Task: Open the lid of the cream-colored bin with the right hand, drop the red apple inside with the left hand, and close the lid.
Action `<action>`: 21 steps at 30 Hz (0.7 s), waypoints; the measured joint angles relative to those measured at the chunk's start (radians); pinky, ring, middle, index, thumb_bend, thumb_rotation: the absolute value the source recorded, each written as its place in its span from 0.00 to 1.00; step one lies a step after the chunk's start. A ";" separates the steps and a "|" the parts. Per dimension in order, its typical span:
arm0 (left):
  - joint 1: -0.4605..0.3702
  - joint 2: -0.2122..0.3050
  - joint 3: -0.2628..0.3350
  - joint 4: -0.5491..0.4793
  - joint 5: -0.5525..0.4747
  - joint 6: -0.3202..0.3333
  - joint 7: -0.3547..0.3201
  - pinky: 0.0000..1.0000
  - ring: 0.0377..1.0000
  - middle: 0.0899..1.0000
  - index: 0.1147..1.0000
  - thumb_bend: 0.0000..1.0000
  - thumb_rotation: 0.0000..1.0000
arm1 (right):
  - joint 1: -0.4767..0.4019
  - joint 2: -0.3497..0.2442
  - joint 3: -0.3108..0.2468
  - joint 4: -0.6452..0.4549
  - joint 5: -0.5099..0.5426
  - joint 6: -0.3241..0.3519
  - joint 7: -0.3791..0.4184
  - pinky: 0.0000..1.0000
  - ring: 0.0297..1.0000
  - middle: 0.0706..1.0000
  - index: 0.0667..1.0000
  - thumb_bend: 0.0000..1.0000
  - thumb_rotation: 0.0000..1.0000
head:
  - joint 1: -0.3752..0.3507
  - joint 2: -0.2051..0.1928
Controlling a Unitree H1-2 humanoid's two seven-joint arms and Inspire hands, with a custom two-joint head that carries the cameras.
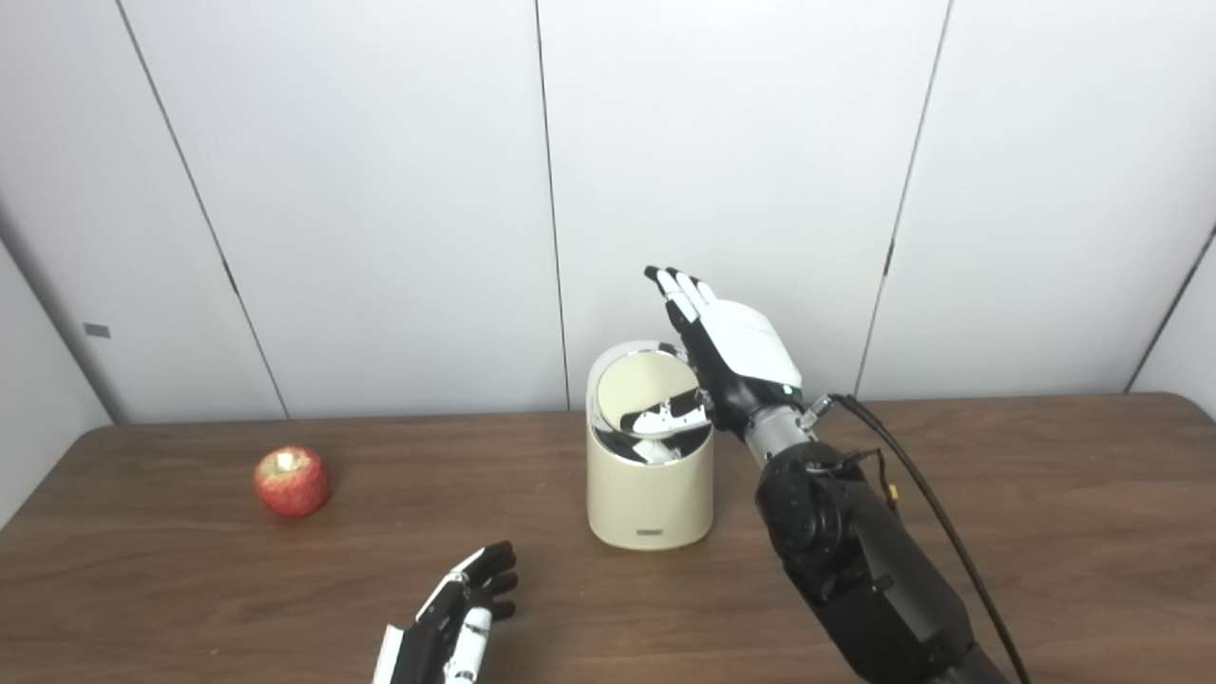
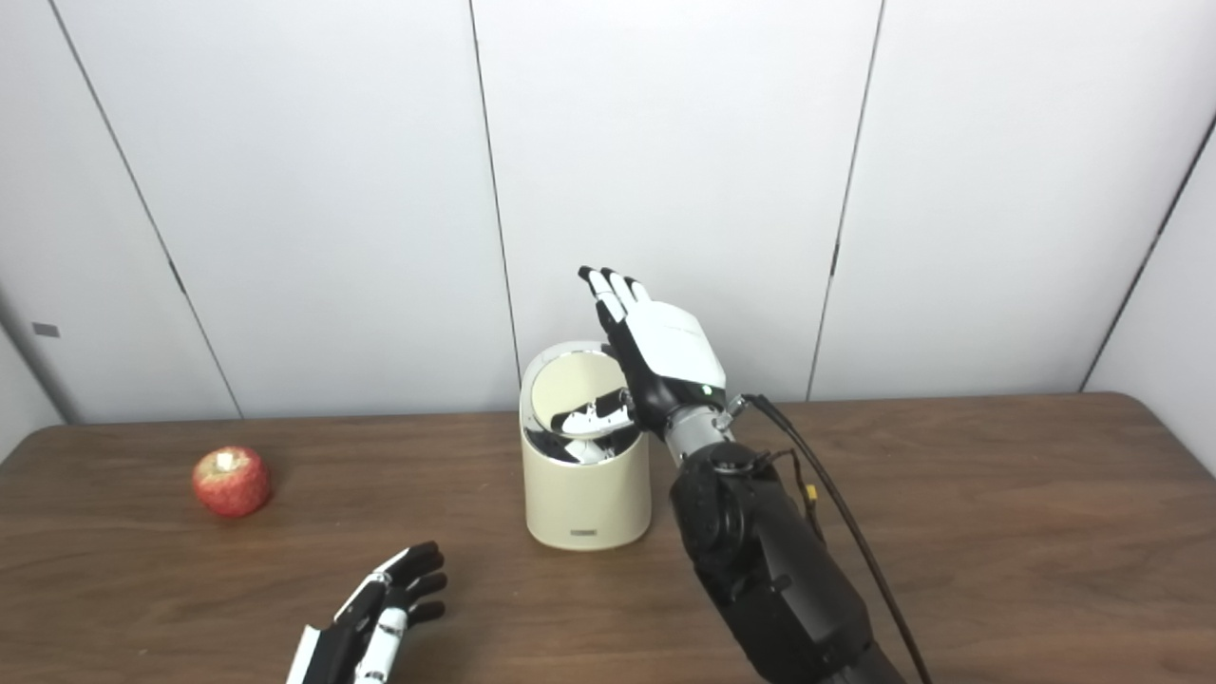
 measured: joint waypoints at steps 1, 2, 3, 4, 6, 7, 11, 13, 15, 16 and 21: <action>0.000 0.001 0.000 0.000 -0.004 0.000 -0.001 0.77 0.81 0.82 0.82 0.20 0.68 | 0.000 0.000 0.002 0.000 -0.003 0.000 0.001 0.95 1.00 1.00 0.97 0.86 0.01 | 0.000 0.000; 0.000 0.001 0.000 0.000 -0.006 0.000 -0.001 0.76 0.81 0.82 0.82 0.20 0.68 | 0.000 0.000 0.003 0.000 -0.007 0.000 0.001 0.95 1.00 1.00 0.97 0.87 0.00 | 0.002 0.000; 0.000 0.001 0.000 0.000 -0.007 0.000 -0.001 0.76 0.80 0.82 0.81 0.20 0.67 | -0.001 0.000 0.004 0.000 -0.011 0.000 0.001 0.94 1.00 1.00 0.97 0.87 0.00 | 0.002 -0.005; 0.000 0.001 0.000 0.000 -0.008 0.000 -0.001 0.75 0.80 0.82 0.81 0.20 0.67 | -0.002 0.000 0.005 0.000 -0.013 0.000 0.001 0.94 1.00 1.00 0.97 0.87 0.00 | 0.002 -0.009; 0.001 0.001 0.000 0.000 -0.008 -0.001 -0.001 0.76 0.81 0.82 0.81 0.20 0.69 | -0.002 0.000 0.007 0.000 -0.020 0.001 0.003 0.94 1.00 1.00 0.97 0.87 0.00 | 0.005 0.000; 0.000 0.001 -0.001 0.000 -0.008 -0.001 -0.001 0.76 0.81 0.82 0.81 0.20 0.70 | -0.003 -0.001 0.007 -0.001 -0.023 0.001 0.006 0.93 1.00 1.00 0.97 0.88 0.01 | 0.005 0.000; 0.000 0.000 -0.001 0.000 -0.007 0.003 0.002 0.75 0.80 0.82 0.81 0.19 0.69 | -0.003 -0.005 0.010 -0.010 -0.026 0.003 0.029 0.92 0.99 0.99 0.95 0.91 0.04 | 0.009 -0.003; 0.000 0.000 -0.001 0.000 -0.006 0.003 0.003 0.75 0.80 0.82 0.81 0.19 0.68 | -0.003 -0.006 0.011 -0.013 -0.027 0.003 0.035 0.91 0.98 0.98 0.95 0.91 0.06 | 0.009 -0.003; 0.000 0.001 -0.001 0.000 -0.005 0.003 0.004 0.75 0.80 0.82 0.81 0.19 0.67 | -0.003 -0.007 0.012 -0.016 -0.030 0.003 0.042 0.91 0.98 0.98 0.95 0.90 0.07 | 0.008 -0.008; 0.000 0.001 -0.001 0.000 -0.004 0.002 0.004 0.75 0.80 0.82 0.81 0.19 0.67 | -0.003 -0.007 0.011 -0.017 -0.030 0.003 0.046 0.92 0.98 0.99 0.95 0.89 0.08 | 0.008 -0.009; 0.000 0.001 -0.002 0.001 -0.006 0.000 0.003 0.76 0.81 0.83 0.82 0.19 0.69 | 0.002 -0.006 0.005 -0.017 -0.029 0.003 0.051 0.93 0.99 1.00 0.96 0.76 0.24 | 0.008 -0.014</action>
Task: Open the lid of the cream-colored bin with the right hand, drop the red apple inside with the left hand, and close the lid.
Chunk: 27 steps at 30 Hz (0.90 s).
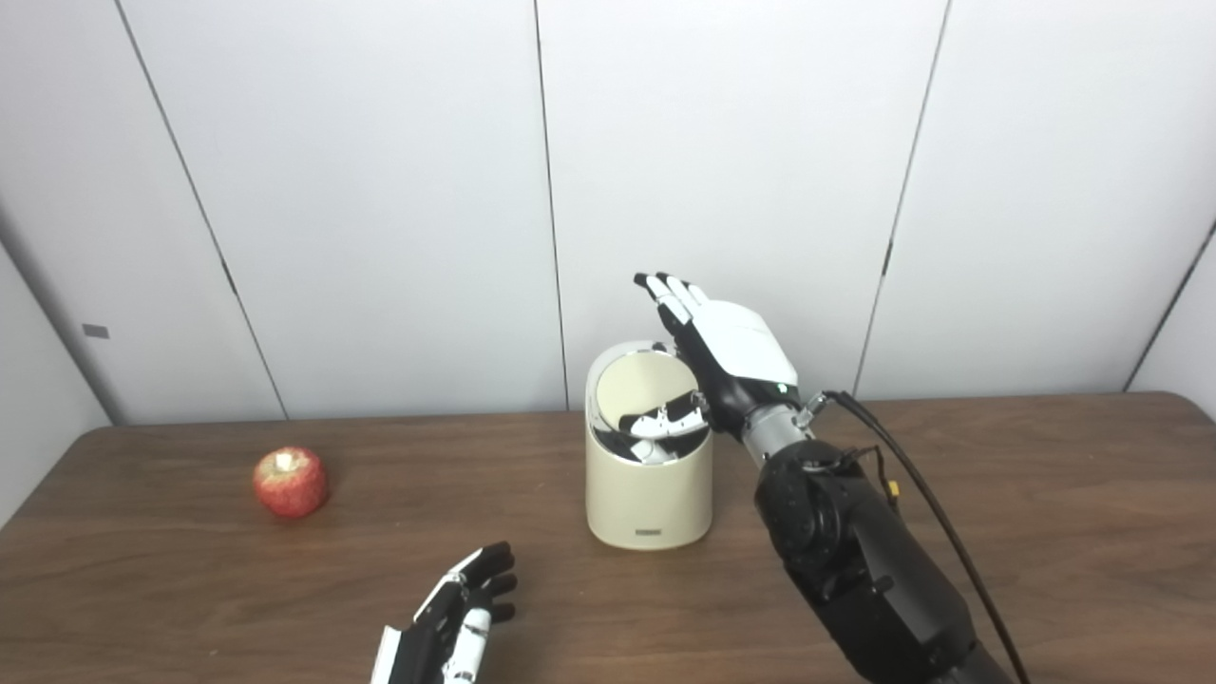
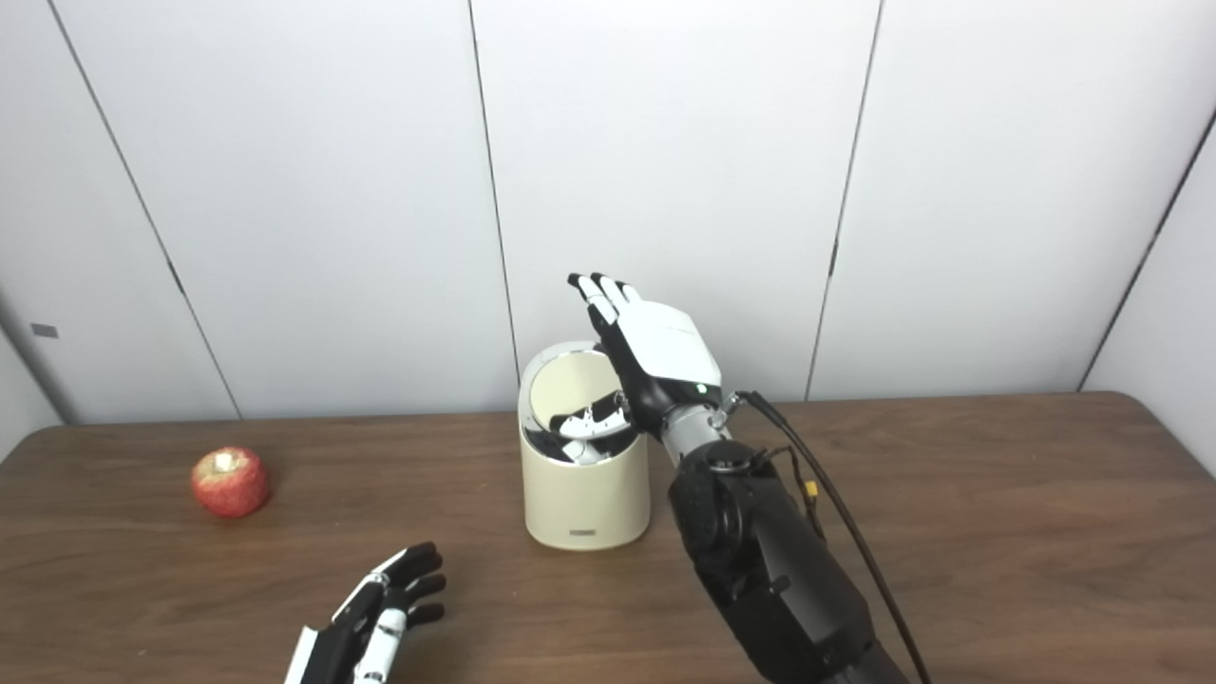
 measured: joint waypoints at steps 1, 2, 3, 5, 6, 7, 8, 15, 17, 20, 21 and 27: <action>0.000 0.000 0.000 0.000 0.000 0.000 0.000 0.75 0.81 0.82 0.82 0.20 0.69 | 0.005 0.000 -0.004 0.000 0.000 0.001 0.001 0.94 1.00 1.00 0.97 0.72 0.32 | 0.000 -0.002; 0.000 0.000 0.000 0.000 0.000 0.000 0.000 0.75 0.81 0.82 0.82 0.20 0.69 | 0.011 -0.001 -0.006 0.001 0.000 0.006 0.003 0.94 1.00 1.00 0.97 0.69 0.40 | 0.000 -0.005; 0.000 0.000 0.000 0.000 0.001 0.000 0.001 0.75 0.81 0.82 0.81 0.19 0.69 | 0.016 -0.004 -0.006 0.003 0.000 0.011 0.004 0.94 1.00 1.00 0.97 0.67 0.50 | 0.002 -0.002; 0.000 0.000 0.000 0.000 0.002 0.000 0.001 0.76 0.81 0.82 0.81 0.18 0.68 | 0.029 -0.010 -0.008 0.005 0.000 0.014 0.004 0.95 1.00 1.00 0.97 0.65 0.69 | 0.005 -0.005; 0.000 0.000 0.000 0.000 0.002 -0.001 0.001 0.76 0.81 0.82 0.81 0.18 0.68 | 0.034 -0.012 -0.010 0.005 0.001 0.014 0.004 0.95 1.00 1.00 0.98 0.66 0.76 | 0.008 -0.003; 0.000 0.000 0.000 0.000 0.002 -0.001 0.001 0.76 0.81 0.82 0.81 0.18 0.68 | 0.037 -0.012 -0.013 0.005 0.004 0.013 0.003 0.96 1.00 1.00 0.98 0.67 0.83 | 0.011 -0.006; 0.000 0.000 0.000 0.000 0.003 -0.001 0.001 0.76 0.81 0.82 0.81 0.18 0.68 | 0.041 -0.013 -0.017 0.007 0.007 0.013 0.004 0.97 1.00 1.00 0.99 0.69 0.92 | 0.012 -0.011; -0.002 -0.001 0.000 0.003 0.012 -0.003 0.003 0.75 0.80 0.82 0.81 0.19 0.68 | 0.052 -0.021 -0.055 0.005 0.079 0.014 0.032 0.97 1.00 1.00 1.00 0.85 1.00 | 0.011 -0.011; -0.002 -0.001 -0.001 0.003 0.019 -0.002 0.004 0.75 0.80 0.81 0.81 0.19 0.68 | 0.052 -0.023 -0.056 0.004 0.090 0.013 0.035 0.96 1.00 1.00 1.00 0.88 1.00 | 0.011 -0.017; -0.002 -0.001 -0.001 0.003 0.022 -0.002 0.004 0.74 0.80 0.81 0.81 0.18 0.67 | 0.054 -0.024 -0.056 0.004 0.105 0.004 0.035 0.95 1.00 1.00 1.00 0.90 1.00 | 0.008 -0.017; -0.003 -0.001 -0.001 0.003 0.022 -0.002 0.004 0.74 0.80 0.81 0.81 0.18 0.67 | 0.055 -0.024 -0.057 0.004 0.112 -0.006 0.034 0.95 1.00 1.00 1.00 0.90 1.00 | 0.006 -0.017; -0.009 0.000 -0.001 0.010 0.021 -0.003 0.003 0.75 0.80 0.82 0.81 0.19 0.68 | 0.070 -0.026 -0.057 -0.002 0.119 -0.021 0.031 0.95 1.00 1.00 1.00 0.90 1.00 | 0.000 -0.020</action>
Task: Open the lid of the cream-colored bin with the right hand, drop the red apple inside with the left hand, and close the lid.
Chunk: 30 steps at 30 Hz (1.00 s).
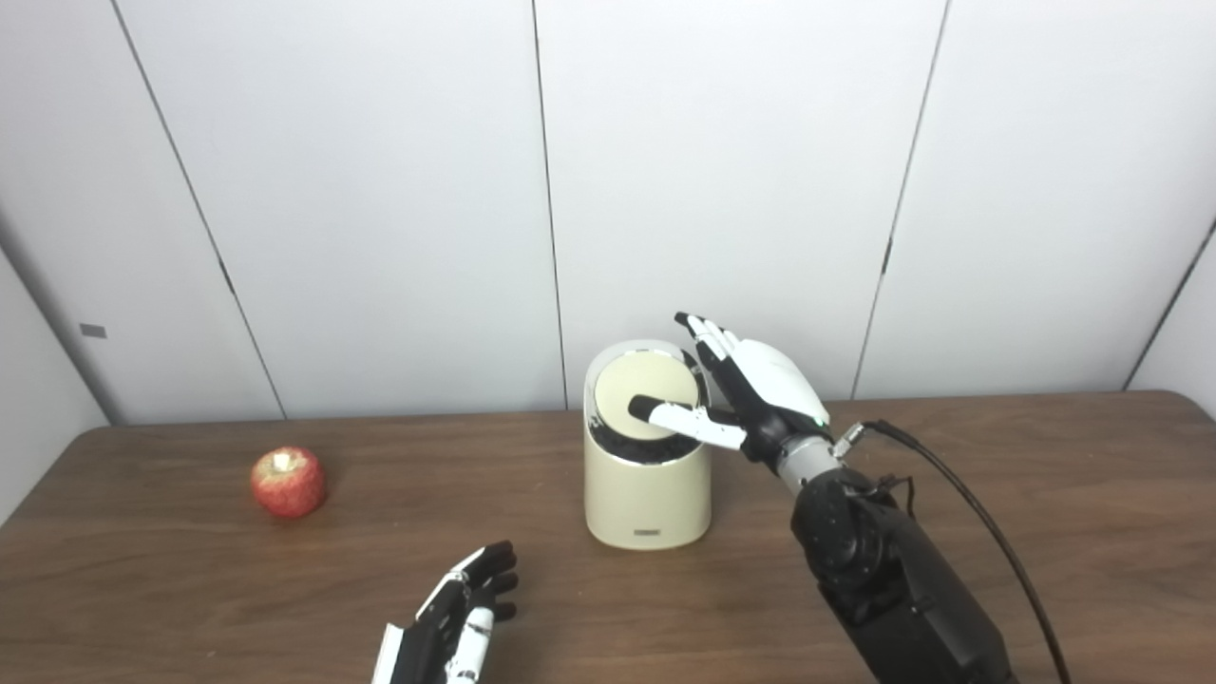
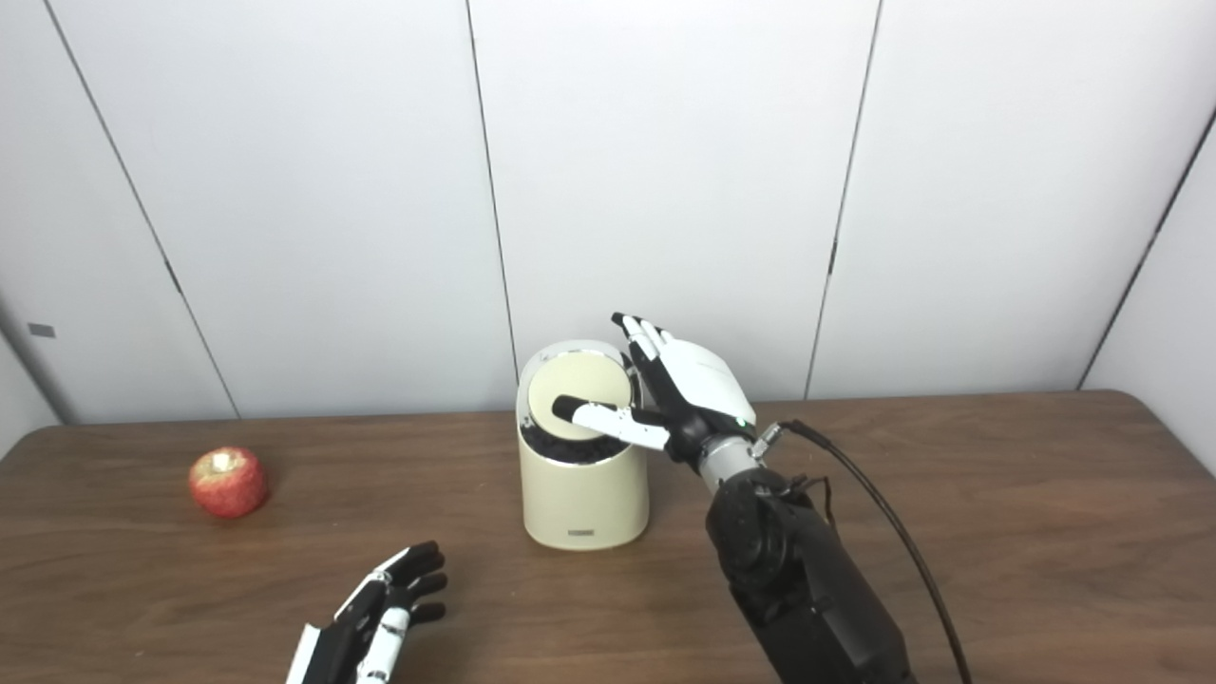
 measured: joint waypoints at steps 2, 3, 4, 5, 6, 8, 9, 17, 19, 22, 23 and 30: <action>-0.004 0.000 0.001 0.003 0.000 0.000 0.000 0.75 0.80 0.82 0.81 0.18 0.66 | 0.003 -0.002 0.000 -0.003 0.000 0.000 0.000 0.96 1.00 1.00 1.00 0.88 1.00 | -0.002 0.000; -0.005 0.000 0.001 0.004 0.000 0.000 0.000 0.75 0.81 0.82 0.81 0.18 0.67 | 0.004 -0.003 -0.001 -0.004 0.000 0.000 0.000 0.96 1.00 1.00 1.00 0.88 1.00 | -0.002 0.000; -0.005 0.000 0.000 0.004 0.000 0.000 0.000 0.75 0.81 0.82 0.81 0.18 0.68 | 0.004 -0.004 -0.001 -0.005 0.000 0.000 0.000 0.96 1.00 1.00 1.00 0.87 1.00 | -0.002 0.000; -0.006 0.001 0.000 0.004 0.001 0.000 -0.001 0.75 0.81 0.82 0.81 0.19 0.69 | 0.004 -0.005 -0.001 -0.006 0.000 0.000 0.000 0.97 1.00 1.00 1.00 0.86 1.00 | 0.000 -0.002; -0.006 0.001 0.000 0.004 0.001 0.000 -0.001 0.76 0.81 0.82 0.81 0.19 0.69 | 0.004 -0.005 -0.001 -0.006 -0.001 0.000 0.000 0.97 1.00 1.00 1.00 0.85 1.00 | 0.000 -0.002; -0.006 0.001 0.000 0.005 0.001 0.000 -0.002 0.76 0.80 0.81 0.81 0.18 0.69 | 0.005 -0.005 -0.001 -0.008 -0.003 0.000 0.000 0.97 1.00 1.00 1.00 0.79 0.93 | -0.002 -0.002; -0.006 0.001 0.000 0.006 0.001 -0.001 -0.002 0.76 0.80 0.81 0.81 0.18 0.69 | 0.005 -0.005 -0.001 -0.008 -0.004 0.000 0.000 0.97 1.00 1.00 1.00 0.77 0.90 | -0.002 -0.002; -0.006 0.000 0.000 0.005 0.001 -0.003 -0.001 0.76 0.81 0.81 0.80 0.18 0.69 | 0.005 -0.005 0.006 -0.014 -0.037 0.005 0.000 0.95 1.00 1.00 0.98 0.51 0.83 | 0.002 0.002; -0.006 0.001 0.000 0.005 0.002 -0.002 -0.001 0.76 0.81 0.82 0.81 0.18 0.70 | 0.005 -0.004 0.007 -0.013 -0.042 0.006 0.000 0.95 1.00 1.00 0.98 0.49 0.85 | 0.000 0.003; -0.006 0.001 -0.001 0.005 0.003 -0.002 -0.001 0.75 0.81 0.82 0.81 0.18 0.70 | 0.005 -0.003 0.007 -0.013 -0.045 0.008 0.000 0.95 1.00 1.00 0.98 0.48 0.83 | 0.002 0.008; -0.006 0.001 -0.001 0.005 0.003 -0.002 -0.001 0.75 0.81 0.82 0.81 0.18 0.70 | 0.004 -0.003 0.007 -0.012 -0.046 0.008 0.000 0.95 1.00 1.00 0.98 0.48 0.82 | -0.002 0.008; -0.006 0.000 -0.001 0.006 0.004 -0.003 -0.001 0.75 0.80 0.82 0.81 0.19 0.69 | 0.000 0.001 0.007 -0.001 -0.050 0.018 0.000 0.94 1.00 1.00 0.98 0.44 0.82 | 0.003 0.008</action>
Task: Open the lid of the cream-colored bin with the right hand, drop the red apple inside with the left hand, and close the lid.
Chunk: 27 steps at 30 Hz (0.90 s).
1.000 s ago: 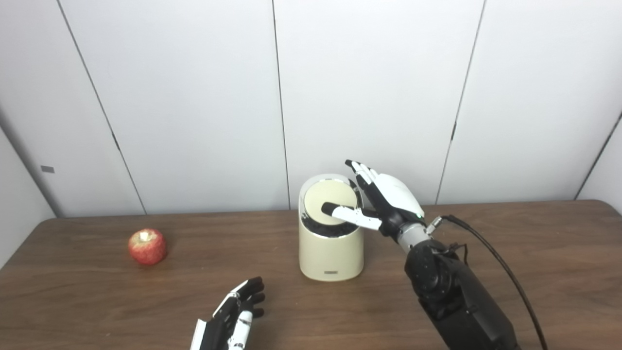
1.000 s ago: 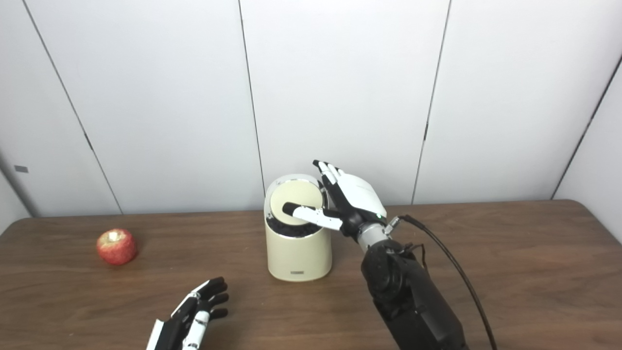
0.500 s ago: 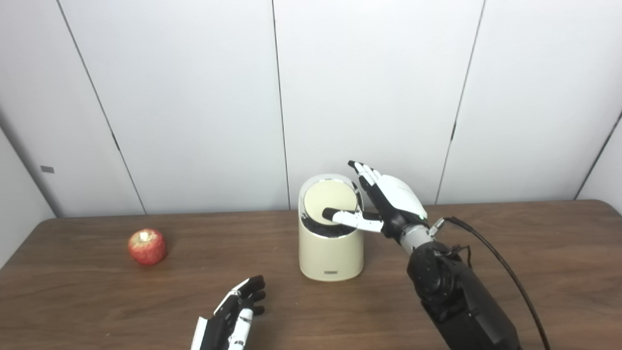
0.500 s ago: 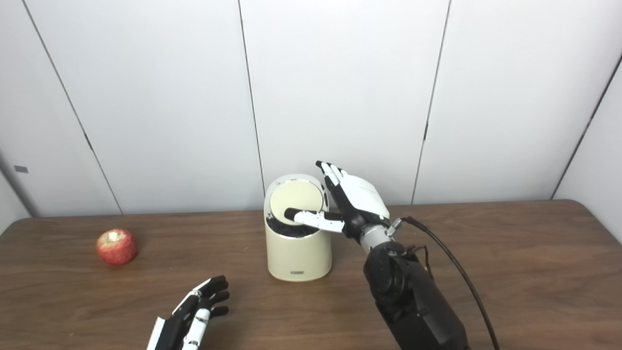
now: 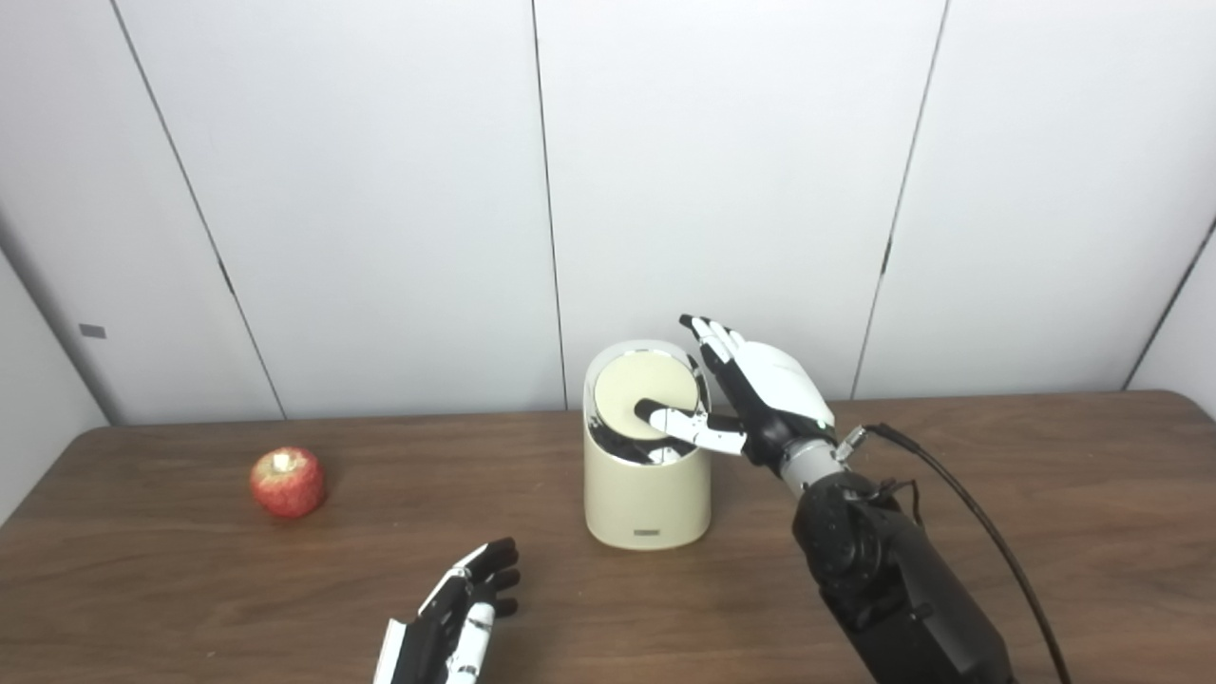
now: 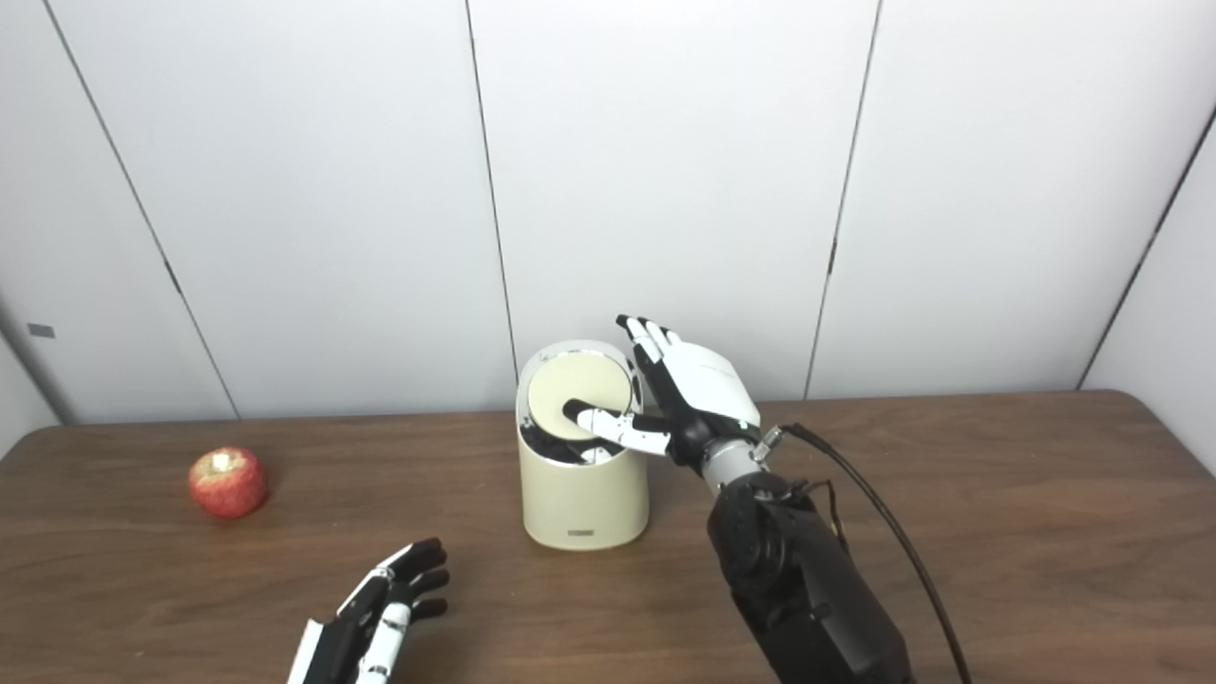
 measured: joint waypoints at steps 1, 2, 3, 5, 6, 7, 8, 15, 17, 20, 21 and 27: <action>0.000 0.000 0.000 0.000 0.000 0.000 0.000 0.75 0.80 0.82 0.81 0.19 0.69 | -0.002 0.000 0.000 0.002 0.000 0.003 0.000 0.94 1.00 1.00 0.97 0.44 0.82 | 0.000 0.000; 0.000 0.000 0.000 0.000 0.000 0.000 0.000 0.75 0.81 0.82 0.81 0.20 0.70 | -0.005 0.000 -0.001 0.004 0.000 0.006 0.000 0.94 1.00 1.00 0.97 0.44 0.81 | 0.000 0.000; 0.000 0.000 -0.001 0.000 0.001 0.000 0.000 0.75 0.81 0.82 0.81 0.20 0.70 | -0.007 0.000 -0.001 0.006 0.000 0.007 0.000 0.94 1.00 1.00 0.97 0.43 0.79 | 0.000 0.002; 0.000 0.000 -0.001 0.000 0.001 0.001 0.000 0.76 0.81 0.82 0.81 0.20 0.71 | -0.012 0.000 0.000 0.006 -0.001 0.011 0.000 0.94 1.00 1.00 0.97 0.44 0.76 | -0.002 0.002; 0.000 0.000 -0.001 0.000 0.002 0.001 0.000 0.76 0.81 0.82 0.81 0.20 0.71 | -0.013 0.001 0.000 0.006 -0.004 0.016 0.000 0.94 1.00 1.00 0.97 0.44 0.75 | -0.003 0.005; 0.000 0.000 -0.001 0.000 0.002 0.001 0.000 0.75 0.80 0.82 0.81 0.19 0.71 | -0.014 0.001 0.000 0.006 -0.007 0.021 0.000 0.94 1.00 1.00 0.98 0.45 0.70 | -0.003 0.006; 0.000 0.000 -0.001 0.000 0.002 0.001 0.000 0.75 0.80 0.81 0.81 0.19 0.70 | -0.015 0.000 0.000 0.006 -0.009 0.023 0.000 0.93 1.00 1.00 0.98 0.47 0.65 | -0.002 0.008; 0.000 0.001 -0.001 0.000 0.002 0.001 -0.001 0.75 0.81 0.82 0.81 0.21 0.66 | -0.020 0.004 0.004 0.004 -0.012 0.022 -0.008 0.94 1.00 1.00 0.97 0.61 0.32 | -0.003 0.009; 0.000 0.001 -0.001 0.000 0.001 0.001 -0.001 0.75 0.80 0.81 0.81 0.20 0.64 | -0.032 0.009 0.004 -0.002 -0.012 0.017 -0.018 0.94 1.00 1.00 0.97 0.67 0.20 | -0.003 0.011; 0.000 0.000 -0.001 0.000 -0.002 0.001 -0.001 0.74 0.80 0.82 0.81 0.20 0.61 | -0.038 0.013 0.010 -0.021 -0.012 0.010 -0.023 0.93 1.00 0.99 0.97 0.74 0.14 | -0.005 0.012; 0.000 0.000 -0.001 0.000 -0.002 0.001 -0.001 0.74 0.80 0.81 0.81 0.20 0.60 | -0.038 0.015 0.013 -0.025 -0.012 0.009 -0.026 0.93 1.00 0.99 0.97 0.75 0.13 | -0.003 0.012; -0.001 0.000 -0.001 0.000 -0.001 0.001 -0.001 0.74 0.79 0.81 0.81 0.20 0.60 | -0.038 0.018 0.021 -0.028 -0.015 0.009 -0.030 0.92 0.99 0.99 0.97 0.86 0.04 | -0.003 0.017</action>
